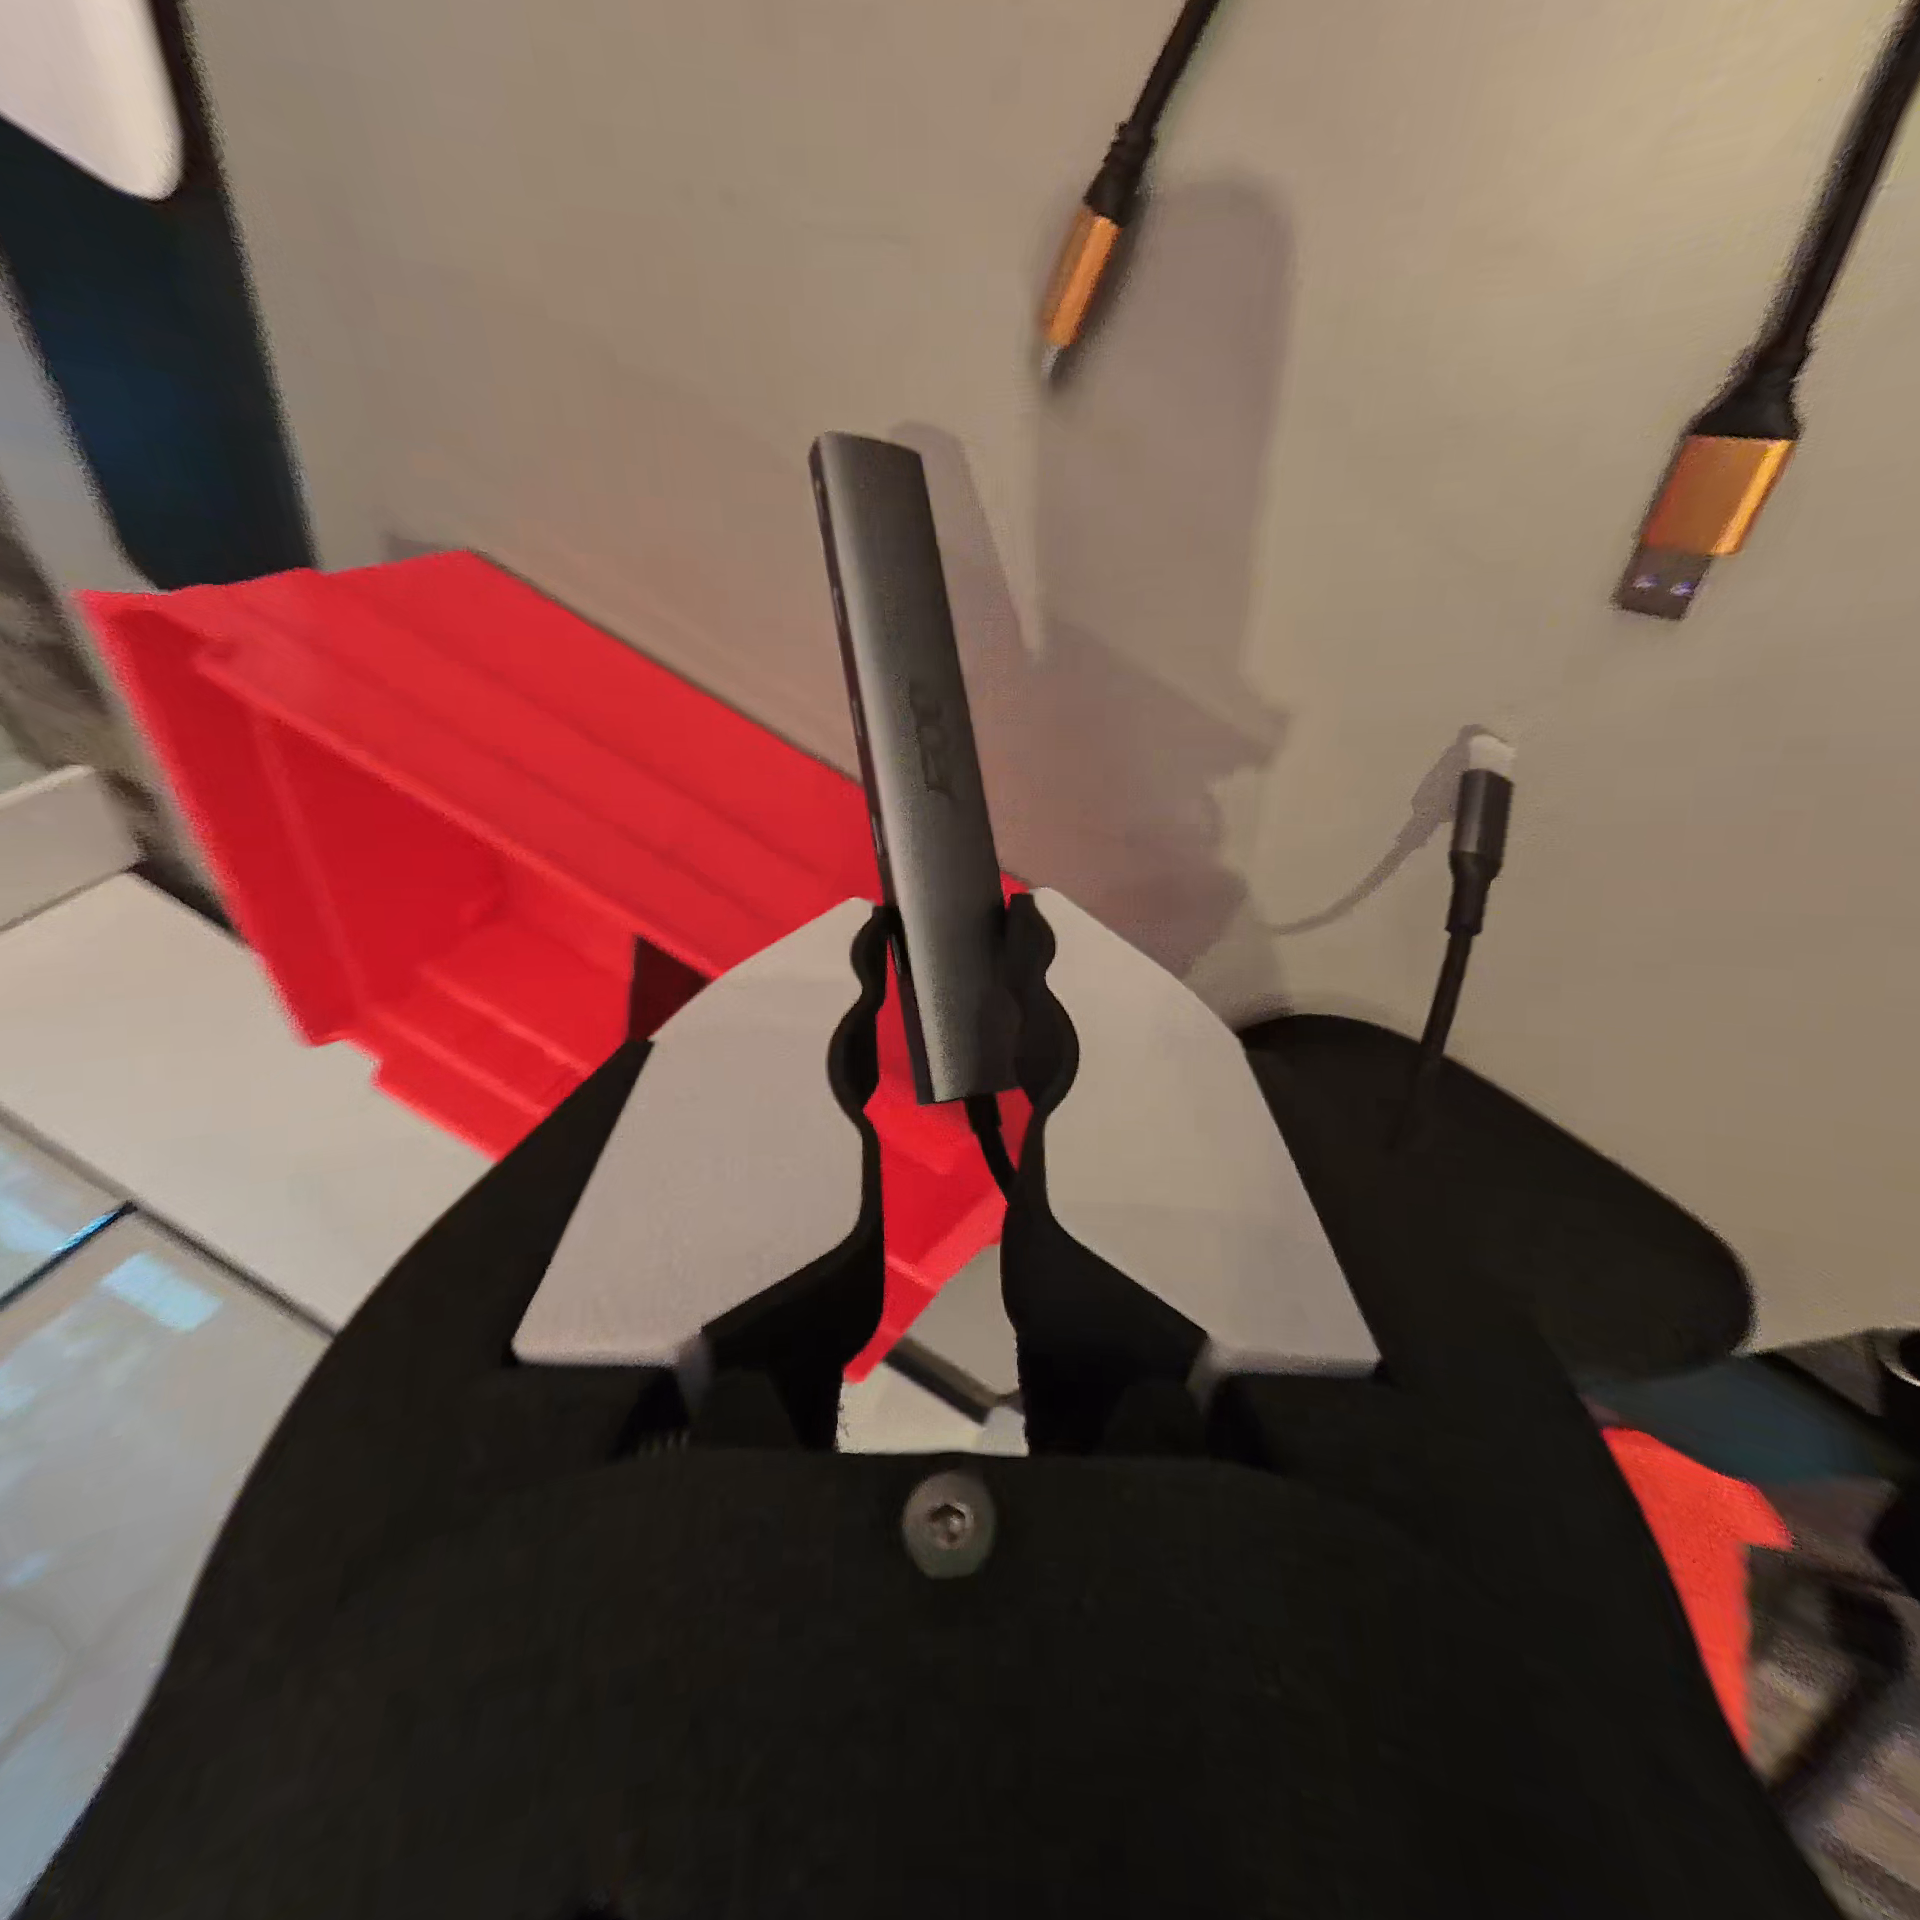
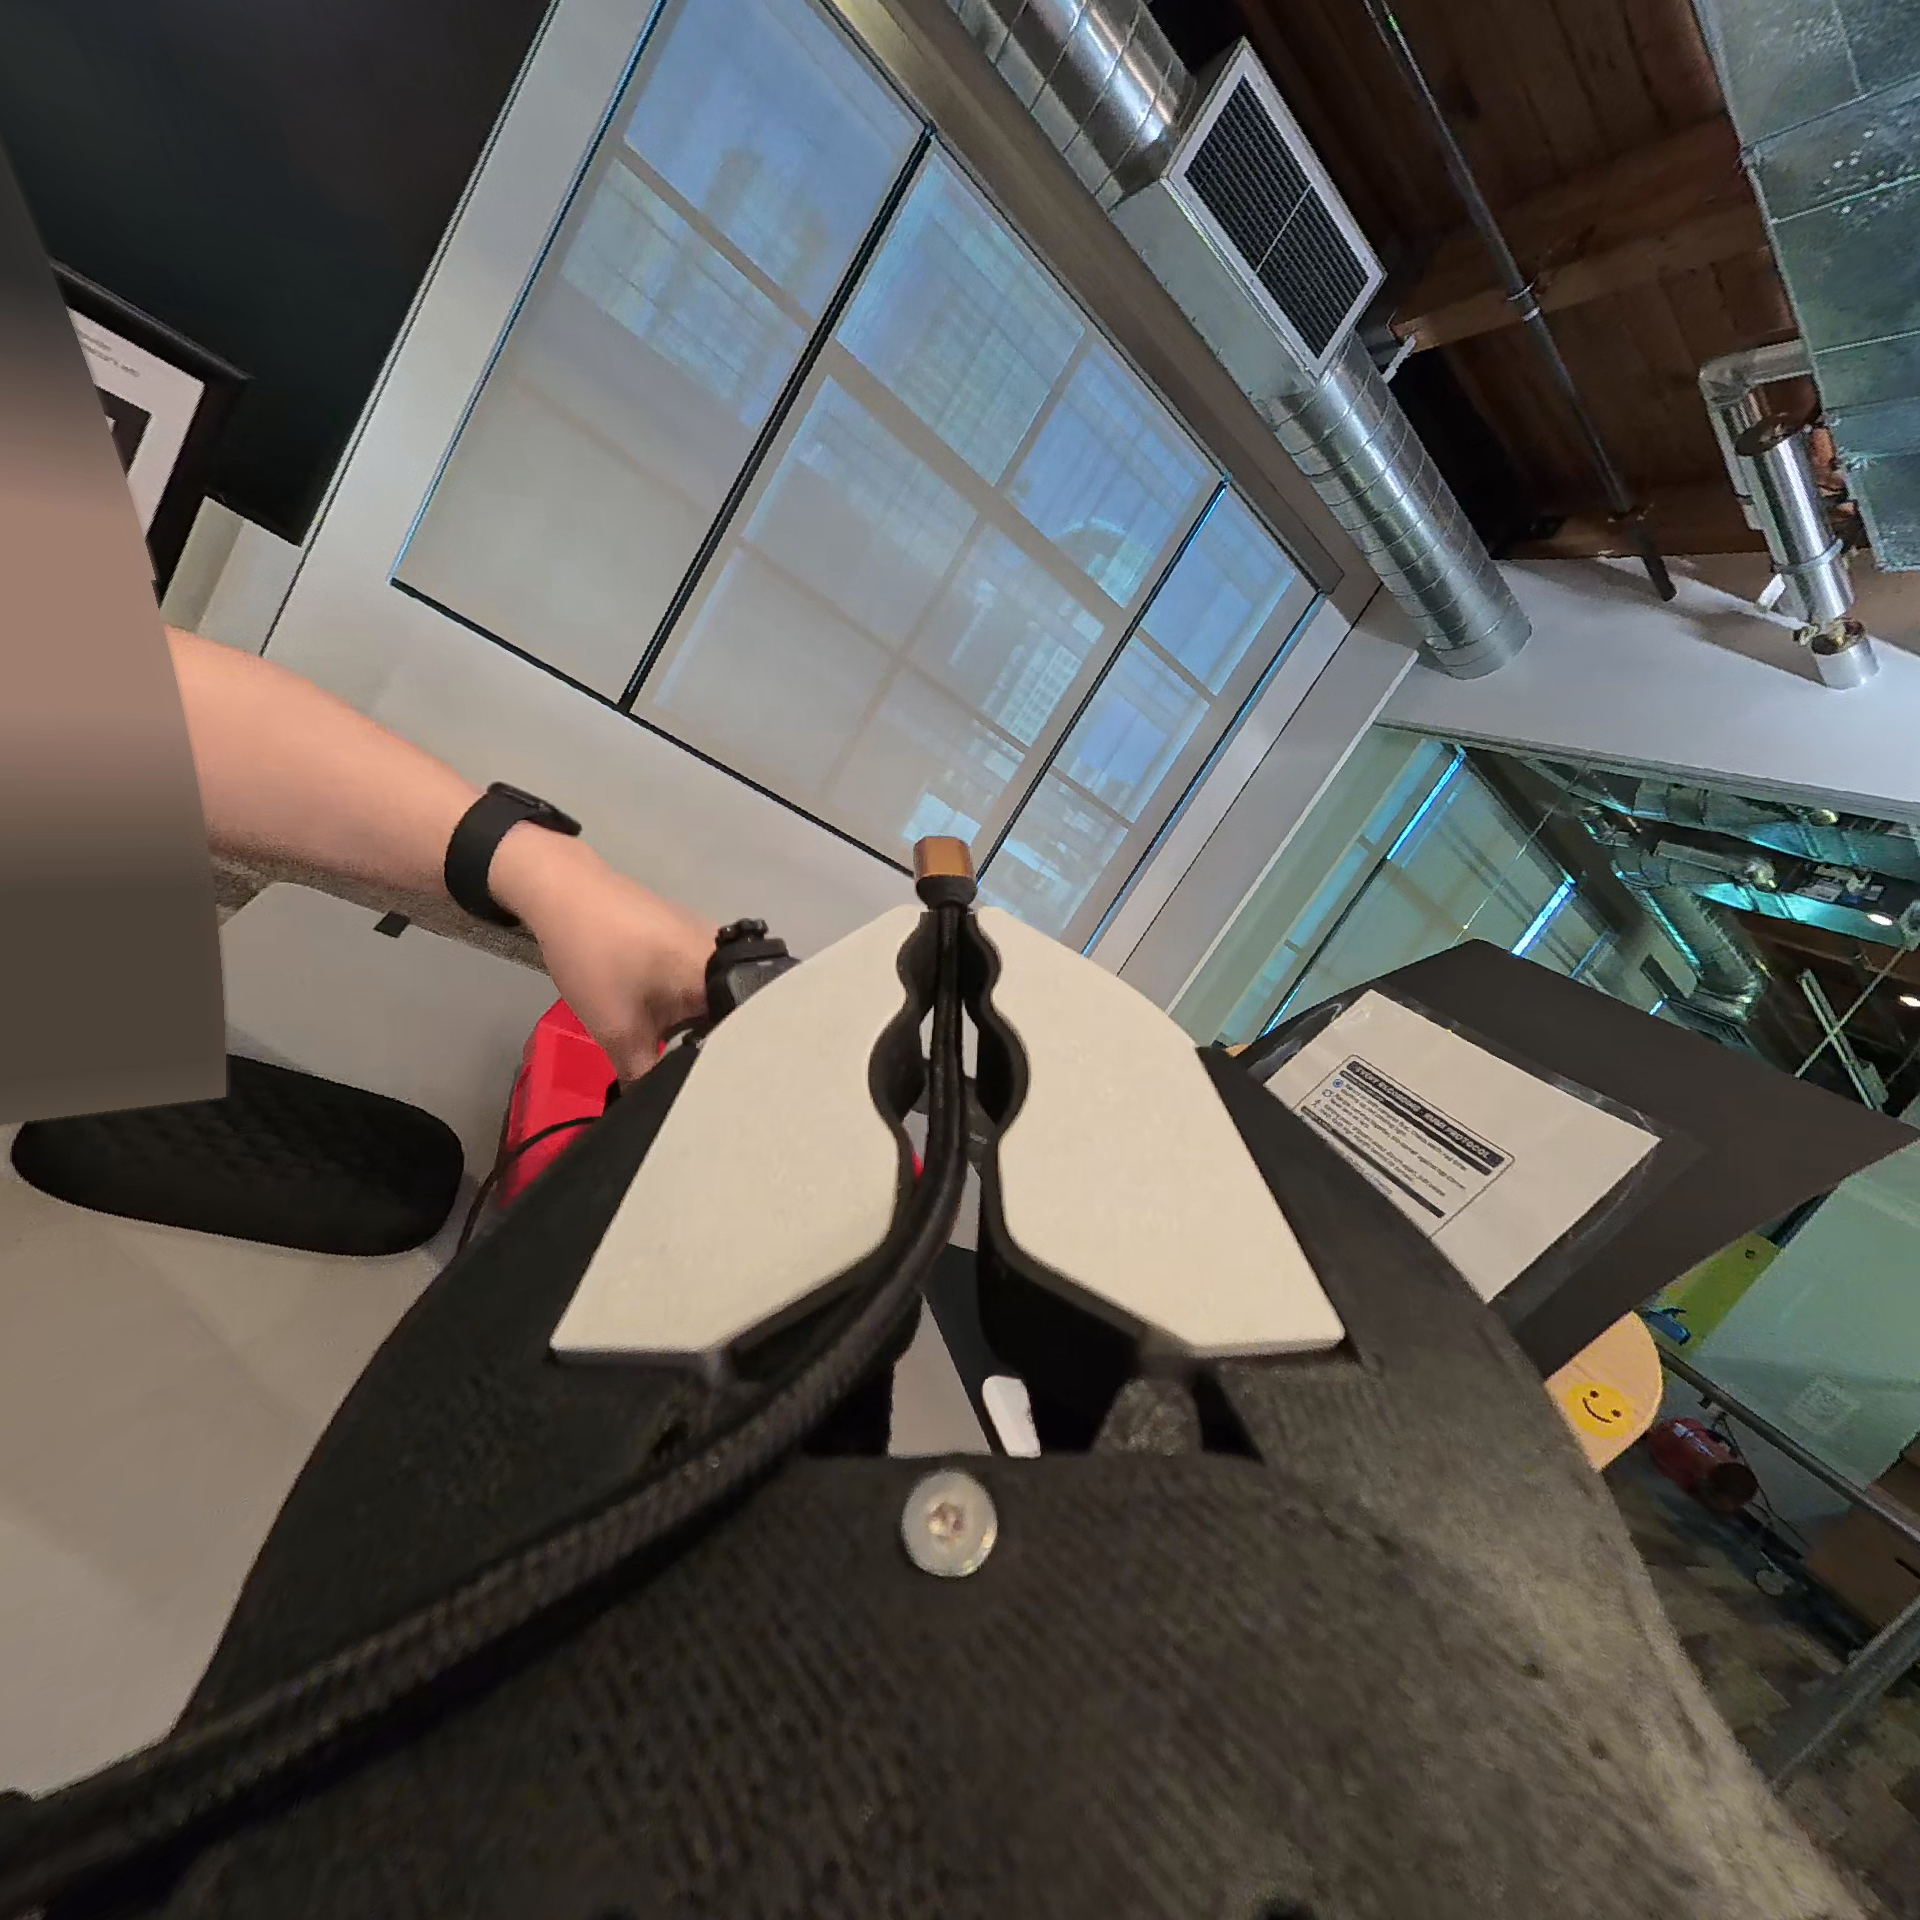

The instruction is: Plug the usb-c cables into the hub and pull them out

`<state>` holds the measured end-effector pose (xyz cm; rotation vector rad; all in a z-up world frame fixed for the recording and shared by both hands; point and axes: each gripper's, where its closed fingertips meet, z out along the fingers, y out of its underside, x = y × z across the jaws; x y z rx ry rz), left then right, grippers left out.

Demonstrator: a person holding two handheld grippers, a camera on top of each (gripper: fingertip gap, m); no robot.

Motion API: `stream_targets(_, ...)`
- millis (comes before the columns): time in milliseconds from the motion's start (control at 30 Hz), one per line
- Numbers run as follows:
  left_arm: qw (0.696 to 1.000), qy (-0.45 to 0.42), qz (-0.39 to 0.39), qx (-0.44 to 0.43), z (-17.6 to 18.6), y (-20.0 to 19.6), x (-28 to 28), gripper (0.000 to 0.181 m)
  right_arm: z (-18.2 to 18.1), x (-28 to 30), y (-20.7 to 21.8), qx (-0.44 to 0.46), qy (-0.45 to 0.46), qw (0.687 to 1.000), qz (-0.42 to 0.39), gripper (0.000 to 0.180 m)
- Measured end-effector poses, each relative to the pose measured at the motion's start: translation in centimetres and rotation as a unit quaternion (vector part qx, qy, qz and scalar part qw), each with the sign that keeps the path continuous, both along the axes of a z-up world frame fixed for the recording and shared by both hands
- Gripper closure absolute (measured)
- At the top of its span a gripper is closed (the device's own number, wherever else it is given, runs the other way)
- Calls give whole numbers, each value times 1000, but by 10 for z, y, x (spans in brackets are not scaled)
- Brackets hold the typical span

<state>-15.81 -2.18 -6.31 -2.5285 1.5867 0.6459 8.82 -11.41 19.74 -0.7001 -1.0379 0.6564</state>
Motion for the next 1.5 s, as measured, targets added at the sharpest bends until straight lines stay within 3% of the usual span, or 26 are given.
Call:
stream_targets(200,973,145,-78,164,42,47,-11,160,1,3,3,0,7,1000,-9,175)
stream_targets(267,940,212,-115,241,52,62,-8,159,2,5,1,2,9,1000,-6,175)
stream_targets(333,887,291,-169,317,56,69,2,159,4,8,-3,3,19,1000,8,175)
stream_targets(400,846,324,-233,354,40,64,19,159,7,14,-5,4,29,999,13,175)
stream_targets(433,840,326,-254,352,26,58,25,159,7,17,-5,4,33,999,11,175)
stream_targets(567,859,297,-264,322,-18,33,35,159,10,28,-6,3,50,999,13,175)
stream_targets(700,885,249,-243,310,-36,14,41,160,10,31,-3,-1,54,998,10,175)
stream_targets(767,893,222,-239,310,-42,7,43,171,9,30,-1,-1,52,999,5,175)
stream_targets(967,921,154,-197,297,-57,1,34,172,8,26,-3,1,43,999,6,175)
stream_targets(1500,949,95,-154,260,-53,5,23,172,7,23,-4,4,37,999,8,175)
